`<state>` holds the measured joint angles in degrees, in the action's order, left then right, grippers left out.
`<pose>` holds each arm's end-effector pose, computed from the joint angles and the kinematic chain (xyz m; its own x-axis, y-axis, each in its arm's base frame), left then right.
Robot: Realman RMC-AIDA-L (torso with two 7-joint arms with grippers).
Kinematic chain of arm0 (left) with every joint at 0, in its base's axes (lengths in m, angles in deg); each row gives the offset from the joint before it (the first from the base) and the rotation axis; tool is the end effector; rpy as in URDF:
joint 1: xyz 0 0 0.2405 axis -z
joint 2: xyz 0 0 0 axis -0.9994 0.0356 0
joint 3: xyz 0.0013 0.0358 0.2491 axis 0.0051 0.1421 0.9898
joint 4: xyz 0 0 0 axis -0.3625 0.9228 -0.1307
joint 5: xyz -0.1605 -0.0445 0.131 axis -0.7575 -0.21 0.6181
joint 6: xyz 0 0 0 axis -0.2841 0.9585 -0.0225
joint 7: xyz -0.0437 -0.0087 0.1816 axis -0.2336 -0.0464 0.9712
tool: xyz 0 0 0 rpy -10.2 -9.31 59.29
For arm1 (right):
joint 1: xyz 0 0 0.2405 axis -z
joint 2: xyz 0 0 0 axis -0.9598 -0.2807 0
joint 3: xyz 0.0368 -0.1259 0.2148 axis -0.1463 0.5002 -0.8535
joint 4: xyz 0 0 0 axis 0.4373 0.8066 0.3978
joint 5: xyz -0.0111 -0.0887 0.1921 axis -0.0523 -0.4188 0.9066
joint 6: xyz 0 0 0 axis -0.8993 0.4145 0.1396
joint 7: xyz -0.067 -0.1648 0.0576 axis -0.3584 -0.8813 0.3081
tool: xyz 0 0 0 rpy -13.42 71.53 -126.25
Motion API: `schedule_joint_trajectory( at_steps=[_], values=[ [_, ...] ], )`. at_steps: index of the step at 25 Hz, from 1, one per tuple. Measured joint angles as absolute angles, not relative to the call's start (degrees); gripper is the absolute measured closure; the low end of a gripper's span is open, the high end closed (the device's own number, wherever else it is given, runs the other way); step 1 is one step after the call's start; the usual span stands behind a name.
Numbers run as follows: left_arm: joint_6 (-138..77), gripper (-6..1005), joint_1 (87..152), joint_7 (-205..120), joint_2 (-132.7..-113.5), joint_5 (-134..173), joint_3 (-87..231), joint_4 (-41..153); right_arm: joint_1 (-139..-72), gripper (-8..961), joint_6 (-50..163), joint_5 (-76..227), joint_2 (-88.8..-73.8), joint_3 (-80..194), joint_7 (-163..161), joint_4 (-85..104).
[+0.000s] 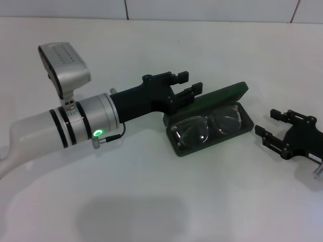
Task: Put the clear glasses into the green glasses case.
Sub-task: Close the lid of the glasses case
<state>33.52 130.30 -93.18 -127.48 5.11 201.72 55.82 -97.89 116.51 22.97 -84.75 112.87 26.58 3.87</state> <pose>-0.1990 0.3643 -0.1207 0.6649 0.2901 0.6883 0.5387 -0.8245 -0.1729 0.3175 0.3300 -0.0712 0.8568 -0.1132 -0.5031 -0.4270 -0.7028 -0.5690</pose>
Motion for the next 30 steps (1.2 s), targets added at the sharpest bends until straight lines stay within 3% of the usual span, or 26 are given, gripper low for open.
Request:
schedule_joint_trajectory(
  at_steps=[17,30],
  values=[
    [23.63,497,135.7,-97.67,-127.78,3.01,202.26,57.21,-101.24,410,111.73,22.89,-84.77,116.54,29.61,4.57],
    [9.08,498,136.02,-98.01,-128.02,11.9,202.29,68.7,-102.01,410,111.18,22.64,-84.78,116.64,29.6,4.63]
  ],
)
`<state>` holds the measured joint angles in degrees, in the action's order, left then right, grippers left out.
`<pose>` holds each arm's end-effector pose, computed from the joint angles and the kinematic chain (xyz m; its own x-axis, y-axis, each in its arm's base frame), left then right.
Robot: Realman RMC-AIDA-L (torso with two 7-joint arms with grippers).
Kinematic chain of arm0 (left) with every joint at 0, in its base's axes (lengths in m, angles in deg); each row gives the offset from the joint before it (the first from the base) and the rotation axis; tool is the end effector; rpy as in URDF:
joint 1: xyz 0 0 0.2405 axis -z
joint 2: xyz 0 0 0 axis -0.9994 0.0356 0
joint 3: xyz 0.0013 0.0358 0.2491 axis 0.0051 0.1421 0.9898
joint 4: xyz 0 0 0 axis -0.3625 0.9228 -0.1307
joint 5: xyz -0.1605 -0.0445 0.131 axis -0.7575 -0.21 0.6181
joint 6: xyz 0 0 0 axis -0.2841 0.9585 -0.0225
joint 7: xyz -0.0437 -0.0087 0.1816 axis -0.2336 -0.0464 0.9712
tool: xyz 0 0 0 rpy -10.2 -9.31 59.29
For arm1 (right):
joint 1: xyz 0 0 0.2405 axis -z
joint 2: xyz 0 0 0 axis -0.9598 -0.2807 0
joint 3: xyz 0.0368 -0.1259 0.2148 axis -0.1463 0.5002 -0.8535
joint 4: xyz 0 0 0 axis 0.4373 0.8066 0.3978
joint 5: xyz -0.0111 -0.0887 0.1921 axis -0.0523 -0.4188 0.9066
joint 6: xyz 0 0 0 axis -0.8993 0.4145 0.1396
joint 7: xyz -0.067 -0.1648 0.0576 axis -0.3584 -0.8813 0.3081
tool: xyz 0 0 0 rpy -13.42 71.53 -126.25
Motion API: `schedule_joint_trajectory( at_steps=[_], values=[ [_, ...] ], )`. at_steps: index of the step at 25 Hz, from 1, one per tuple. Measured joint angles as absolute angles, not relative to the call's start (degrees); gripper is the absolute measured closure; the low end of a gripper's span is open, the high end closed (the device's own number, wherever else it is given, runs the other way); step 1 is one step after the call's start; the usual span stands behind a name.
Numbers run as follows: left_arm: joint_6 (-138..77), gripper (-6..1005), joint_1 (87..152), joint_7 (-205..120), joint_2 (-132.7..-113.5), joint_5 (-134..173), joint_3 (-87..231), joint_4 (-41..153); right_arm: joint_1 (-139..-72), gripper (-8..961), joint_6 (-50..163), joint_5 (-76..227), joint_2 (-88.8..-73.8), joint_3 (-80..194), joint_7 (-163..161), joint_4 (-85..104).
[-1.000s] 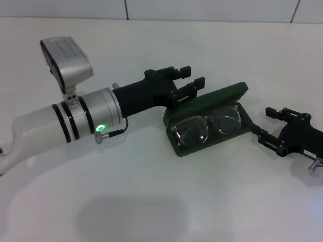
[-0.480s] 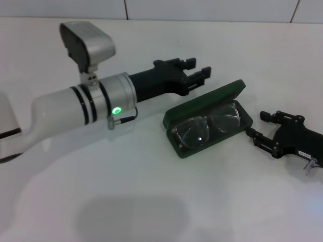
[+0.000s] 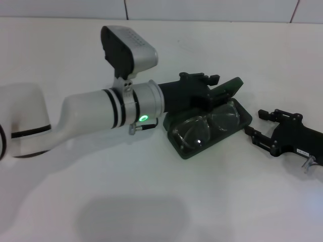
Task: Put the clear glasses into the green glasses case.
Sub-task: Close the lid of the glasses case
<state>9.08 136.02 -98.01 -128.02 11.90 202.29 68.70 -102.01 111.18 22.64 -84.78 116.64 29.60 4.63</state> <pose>-0.1573 0.3900 -0.1708 0.7747 0.3340 0.5369 0.5140 -0.8272 -0.2271 0.3103 0.3460 -0.0858 0.8808 -0.1554 -0.4473 -0.4051 -0.7364 -0.5418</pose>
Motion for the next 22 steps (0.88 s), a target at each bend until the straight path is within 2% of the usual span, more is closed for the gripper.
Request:
schedule_joint_trajectory(
  at_steps=[15,22],
  values=[
    [12.28,498,135.5,-98.12,-127.64,12.35,197.17,70.2,-102.29,409,111.11,22.69,-84.77,116.89,29.39,4.7],
    [1.45,498,137.27,-98.14,-128.1,12.55,197.07,70.35,-102.37,409,111.14,22.76,-84.77,117.28,29.47,4.68]
  ],
)
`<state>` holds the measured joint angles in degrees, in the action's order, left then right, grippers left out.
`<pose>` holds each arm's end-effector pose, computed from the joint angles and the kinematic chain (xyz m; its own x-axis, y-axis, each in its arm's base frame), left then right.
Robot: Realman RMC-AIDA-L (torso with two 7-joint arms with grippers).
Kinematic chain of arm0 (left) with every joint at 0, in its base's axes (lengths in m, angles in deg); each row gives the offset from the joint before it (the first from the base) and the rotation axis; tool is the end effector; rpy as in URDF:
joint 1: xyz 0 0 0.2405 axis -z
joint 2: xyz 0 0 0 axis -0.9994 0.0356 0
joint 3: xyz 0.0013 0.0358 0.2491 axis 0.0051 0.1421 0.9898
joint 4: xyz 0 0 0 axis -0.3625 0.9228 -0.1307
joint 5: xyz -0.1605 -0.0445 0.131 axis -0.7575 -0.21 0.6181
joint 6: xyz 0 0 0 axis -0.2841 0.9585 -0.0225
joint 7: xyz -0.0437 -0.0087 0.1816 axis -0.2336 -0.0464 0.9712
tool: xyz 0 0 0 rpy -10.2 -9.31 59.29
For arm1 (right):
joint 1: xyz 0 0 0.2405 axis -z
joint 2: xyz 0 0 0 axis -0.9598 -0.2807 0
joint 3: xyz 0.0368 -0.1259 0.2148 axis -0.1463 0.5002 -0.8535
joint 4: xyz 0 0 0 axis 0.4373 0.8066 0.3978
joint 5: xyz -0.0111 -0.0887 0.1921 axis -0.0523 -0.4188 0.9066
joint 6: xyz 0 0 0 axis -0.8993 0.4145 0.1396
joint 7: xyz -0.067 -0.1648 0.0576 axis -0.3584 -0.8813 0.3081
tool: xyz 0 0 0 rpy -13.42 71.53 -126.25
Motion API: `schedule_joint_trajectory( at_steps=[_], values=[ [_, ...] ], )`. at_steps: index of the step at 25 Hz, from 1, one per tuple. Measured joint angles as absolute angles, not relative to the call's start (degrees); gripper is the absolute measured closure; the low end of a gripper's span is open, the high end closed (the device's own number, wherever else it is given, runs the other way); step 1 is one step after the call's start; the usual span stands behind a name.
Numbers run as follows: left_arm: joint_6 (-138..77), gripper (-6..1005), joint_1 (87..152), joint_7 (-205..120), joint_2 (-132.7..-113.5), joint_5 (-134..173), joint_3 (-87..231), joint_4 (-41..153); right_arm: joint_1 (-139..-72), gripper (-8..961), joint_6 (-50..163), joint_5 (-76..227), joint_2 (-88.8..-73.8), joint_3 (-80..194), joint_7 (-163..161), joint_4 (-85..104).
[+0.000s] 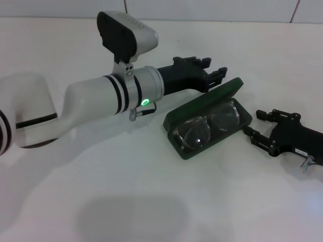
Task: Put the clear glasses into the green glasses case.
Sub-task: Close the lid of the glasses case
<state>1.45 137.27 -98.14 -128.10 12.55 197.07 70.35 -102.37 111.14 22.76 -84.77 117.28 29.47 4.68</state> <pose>-0.1543 0.4159 -0.1645 0.7595 0.3500 0.5483 0.5715 -0.7616 -0.3055 0.3082 0.3467 -0.0872 0.8849 -0.1490 -0.4412 -0.3940 -0.7445 -0.5389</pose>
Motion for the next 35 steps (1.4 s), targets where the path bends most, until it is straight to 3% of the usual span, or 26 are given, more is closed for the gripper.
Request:
schedule_joint_trajectory(
  at_steps=[35],
  values=[
    [-2.57,498,135.29,-98.13,-128.56,19.27,197.81,74.58,-103.05,409,114.59,22.76,-84.78,121.21,39.18,5.33]
  ],
)
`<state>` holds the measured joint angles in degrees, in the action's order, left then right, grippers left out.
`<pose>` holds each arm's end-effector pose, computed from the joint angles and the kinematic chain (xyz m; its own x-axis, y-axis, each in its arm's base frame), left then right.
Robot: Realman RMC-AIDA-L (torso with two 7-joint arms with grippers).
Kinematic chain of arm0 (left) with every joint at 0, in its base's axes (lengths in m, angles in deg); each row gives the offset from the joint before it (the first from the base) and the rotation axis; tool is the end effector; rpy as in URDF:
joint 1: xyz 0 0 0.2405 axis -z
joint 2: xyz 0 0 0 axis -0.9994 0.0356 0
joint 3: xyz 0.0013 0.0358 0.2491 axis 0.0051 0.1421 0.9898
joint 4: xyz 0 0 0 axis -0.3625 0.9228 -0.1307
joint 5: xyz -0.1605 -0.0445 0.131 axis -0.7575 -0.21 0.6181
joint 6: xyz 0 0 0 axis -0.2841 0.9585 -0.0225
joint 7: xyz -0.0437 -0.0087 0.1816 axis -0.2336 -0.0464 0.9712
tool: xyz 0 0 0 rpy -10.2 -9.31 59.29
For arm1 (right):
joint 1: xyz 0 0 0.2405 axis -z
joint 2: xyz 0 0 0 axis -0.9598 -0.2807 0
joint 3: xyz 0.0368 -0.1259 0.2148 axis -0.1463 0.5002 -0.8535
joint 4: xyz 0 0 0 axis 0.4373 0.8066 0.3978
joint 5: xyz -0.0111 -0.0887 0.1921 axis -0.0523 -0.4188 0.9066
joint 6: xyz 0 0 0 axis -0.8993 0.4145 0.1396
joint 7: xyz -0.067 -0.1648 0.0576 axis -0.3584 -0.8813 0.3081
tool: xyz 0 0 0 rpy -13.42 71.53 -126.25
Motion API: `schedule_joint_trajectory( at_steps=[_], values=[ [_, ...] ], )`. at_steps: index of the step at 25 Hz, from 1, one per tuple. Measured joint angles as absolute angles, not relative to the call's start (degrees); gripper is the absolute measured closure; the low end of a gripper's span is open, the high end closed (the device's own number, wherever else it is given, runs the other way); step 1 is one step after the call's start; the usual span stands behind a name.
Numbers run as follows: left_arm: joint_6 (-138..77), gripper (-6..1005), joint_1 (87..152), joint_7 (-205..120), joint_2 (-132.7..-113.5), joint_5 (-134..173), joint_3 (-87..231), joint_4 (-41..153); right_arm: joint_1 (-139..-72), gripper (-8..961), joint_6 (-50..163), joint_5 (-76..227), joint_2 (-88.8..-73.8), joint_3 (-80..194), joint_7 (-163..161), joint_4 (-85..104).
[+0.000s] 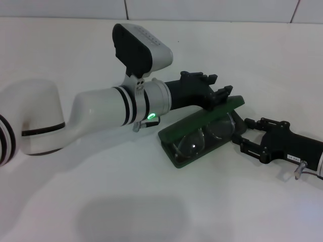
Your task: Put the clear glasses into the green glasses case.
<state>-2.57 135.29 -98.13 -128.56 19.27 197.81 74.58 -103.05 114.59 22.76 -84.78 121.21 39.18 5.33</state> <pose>-0.1563 0.3980 -0.1825 0.8198 0.3277 0.4695 0.5030 -0.8041 -0.3170 0.2951 0.3356 -0.0971 0.8171 -0.2503 -0.5194 -0.4899 -0.7764 -0.3965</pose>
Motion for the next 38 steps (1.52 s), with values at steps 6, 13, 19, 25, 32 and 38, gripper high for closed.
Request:
schedule_joint_trajectory(
  at_steps=[6,13,19,25,32,38],
  values=[
    [-2.59,498,133.66,-97.77,-128.73,19.35,198.73,75.58,-103.07,408,114.95,22.94,-84.78,121.2,39.2,5.33],
    [-2.6,498,133.0,-97.64,-128.76,19.44,198.88,75.73,-103.02,408,115.44,22.78,-84.77,121.2,39.84,5.31],
    [-2.67,497,132.18,-97.58,-128.66,19.6,199.06,75.55,-101.79,408,118.75,22.57,-84.31,123.07,39.96,4.69],
    [-2.59,497,130.32,-97.59,-128.35,19.32,198.8,75.55,-96.81,408,128.01,21.95,-80.24,123.88,42.99,0.51],
    [-2.49,497,129.72,-97.6,-128.27,19.17,198.66,75.78,-88.61,409,131.16,22.19,-78.57,121.08,44.49,-8.51],
    [2.29,498,129.26,-97.37,-128.19,19.49,196.75,75.79,-86.92,409,137.11,22.11,-80.06,112.86,42.47,-9.5]
  ],
)
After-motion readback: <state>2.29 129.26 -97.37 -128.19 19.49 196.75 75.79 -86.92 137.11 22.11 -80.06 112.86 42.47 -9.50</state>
